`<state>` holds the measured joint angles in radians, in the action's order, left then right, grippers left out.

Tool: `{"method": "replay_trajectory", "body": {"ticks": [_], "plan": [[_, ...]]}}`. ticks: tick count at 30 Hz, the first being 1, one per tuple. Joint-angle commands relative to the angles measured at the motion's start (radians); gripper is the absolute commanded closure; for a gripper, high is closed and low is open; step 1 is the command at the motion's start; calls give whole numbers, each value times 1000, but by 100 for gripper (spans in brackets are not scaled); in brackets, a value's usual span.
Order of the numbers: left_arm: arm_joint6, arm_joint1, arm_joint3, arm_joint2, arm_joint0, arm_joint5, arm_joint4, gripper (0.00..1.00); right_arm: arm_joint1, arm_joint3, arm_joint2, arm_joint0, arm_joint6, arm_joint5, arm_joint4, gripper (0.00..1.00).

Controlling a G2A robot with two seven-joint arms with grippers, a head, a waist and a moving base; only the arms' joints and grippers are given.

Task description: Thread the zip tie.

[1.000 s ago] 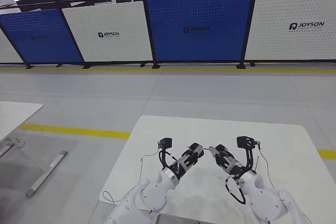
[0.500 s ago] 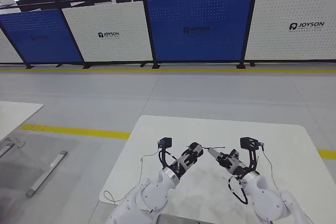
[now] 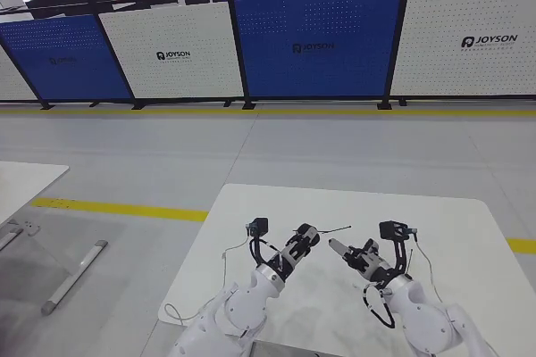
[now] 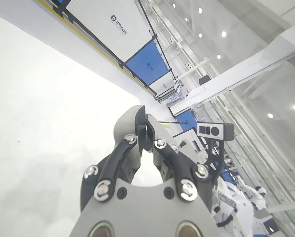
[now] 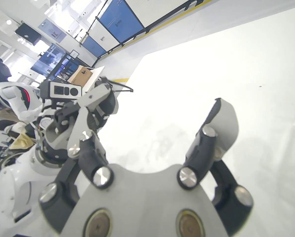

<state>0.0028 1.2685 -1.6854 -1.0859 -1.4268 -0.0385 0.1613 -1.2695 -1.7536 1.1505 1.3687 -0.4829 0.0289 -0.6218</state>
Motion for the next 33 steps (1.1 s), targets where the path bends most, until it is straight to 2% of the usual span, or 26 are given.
{"method": "replay_trajectory", "body": {"ticks": [1,4,7,8,17,19,21,22,24,31,33], "plan": [[7,2,0,-10,-4,11,-40,100,4,9,3,-2,-4,-26,-37,0],[1,3,-3,-22,-8,19,-89,100,9,23,14,-5,-4,-69,-77,0],[-25,3,-8,-31,-11,21,-131,100,22,44,5,-23,-67,-167,-213,0],[-29,3,-9,-32,-11,21,-137,100,24,48,4,-27,-75,-169,-252,0],[-29,3,-9,-32,-11,21,-137,100,24,47,4,-26,-68,-167,-253,0],[-37,4,-8,-29,-11,19,-161,100,23,50,-6,-15,-19,-164,-283,0],[-58,7,-13,-28,-11,21,-217,100,22,50,-24,-11,43,-151,-367,0],[-74,8,-14,-29,-11,23,-248,100,22,59,-40,-13,47,-168,-388,0],[-83,8,-15,-35,-8,27,-276,100,20,79,-49,-22,56,-156,-411,0],[-83,8,-15,-35,-8,27,-276,100,20,80,-49,-21,57,-155,-411,0],[-80,9,-13,-31,-7,28,-276,100,19,84,-49,-20,47,-135,-410,0]]}}
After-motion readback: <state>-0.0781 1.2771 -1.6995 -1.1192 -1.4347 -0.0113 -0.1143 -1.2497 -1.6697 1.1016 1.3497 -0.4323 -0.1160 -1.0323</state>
